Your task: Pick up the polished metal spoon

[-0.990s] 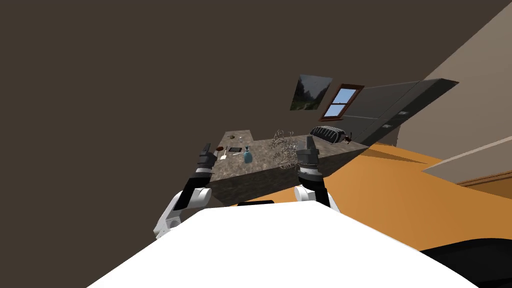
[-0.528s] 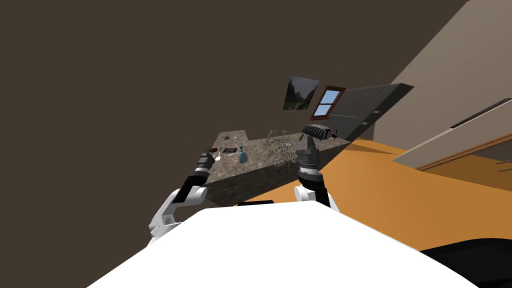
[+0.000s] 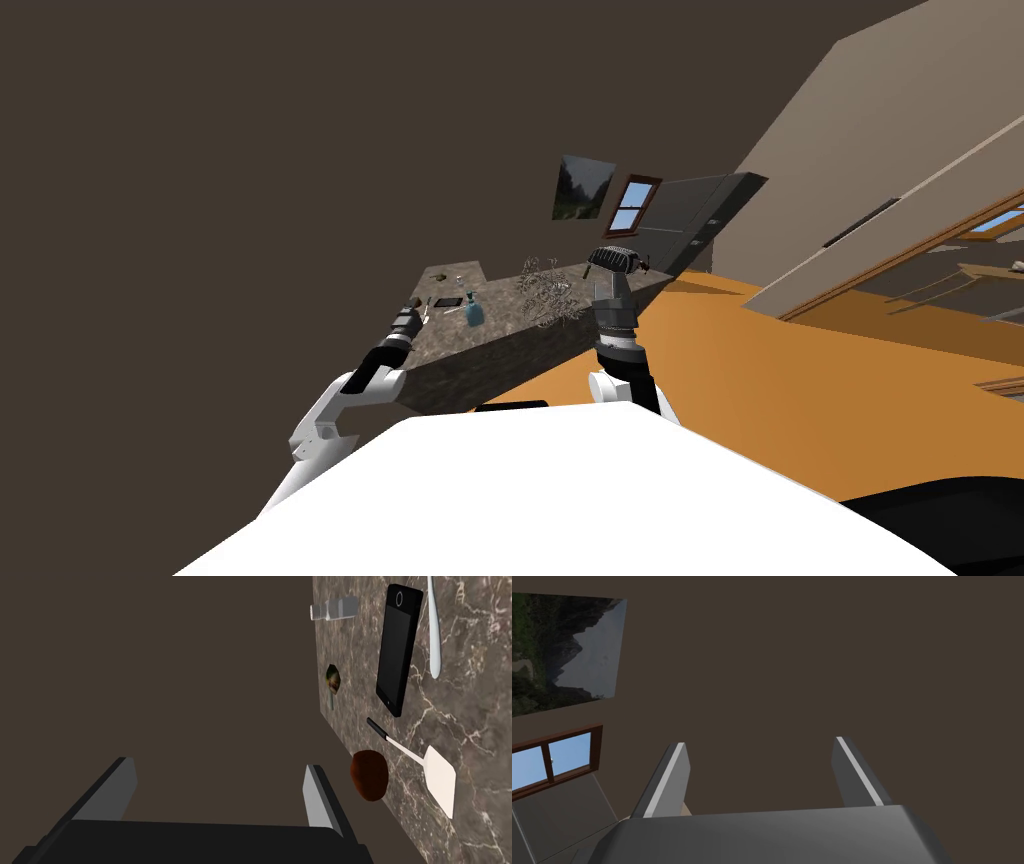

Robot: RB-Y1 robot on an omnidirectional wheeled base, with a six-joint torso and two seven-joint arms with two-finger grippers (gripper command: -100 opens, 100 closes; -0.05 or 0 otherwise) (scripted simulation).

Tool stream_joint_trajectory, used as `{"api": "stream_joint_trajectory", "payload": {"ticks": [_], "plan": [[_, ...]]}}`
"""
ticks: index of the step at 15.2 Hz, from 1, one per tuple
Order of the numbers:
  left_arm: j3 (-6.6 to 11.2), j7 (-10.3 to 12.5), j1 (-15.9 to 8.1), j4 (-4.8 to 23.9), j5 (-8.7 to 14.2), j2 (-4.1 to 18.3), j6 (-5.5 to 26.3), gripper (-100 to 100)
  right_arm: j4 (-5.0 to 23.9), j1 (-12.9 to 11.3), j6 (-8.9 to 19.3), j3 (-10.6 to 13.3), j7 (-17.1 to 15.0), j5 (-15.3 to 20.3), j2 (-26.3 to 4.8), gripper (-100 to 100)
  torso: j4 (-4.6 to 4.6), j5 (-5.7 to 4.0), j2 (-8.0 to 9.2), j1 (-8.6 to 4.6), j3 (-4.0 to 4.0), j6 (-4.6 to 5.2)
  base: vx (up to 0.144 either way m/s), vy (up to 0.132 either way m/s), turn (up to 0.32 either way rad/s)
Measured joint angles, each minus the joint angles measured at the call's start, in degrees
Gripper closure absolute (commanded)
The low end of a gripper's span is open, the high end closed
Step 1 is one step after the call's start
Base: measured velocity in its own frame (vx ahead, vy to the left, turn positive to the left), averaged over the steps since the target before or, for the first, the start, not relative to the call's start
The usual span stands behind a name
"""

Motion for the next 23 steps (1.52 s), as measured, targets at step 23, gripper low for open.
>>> {"api": "stream_joint_trajectory", "payload": {"ticks": [23], "plan": [[8.85, 1.6, -10.3, 20.1, 5.4, 13.9, 26.2, -100, 0.0, 0.0, 0.0, 0.0, 0.0, 0.0, 0.0, 0, -0.01, 0.01, -0.04, 0.05, -0.03, 0.01, -0.015, -0.025, -0.178]]}}
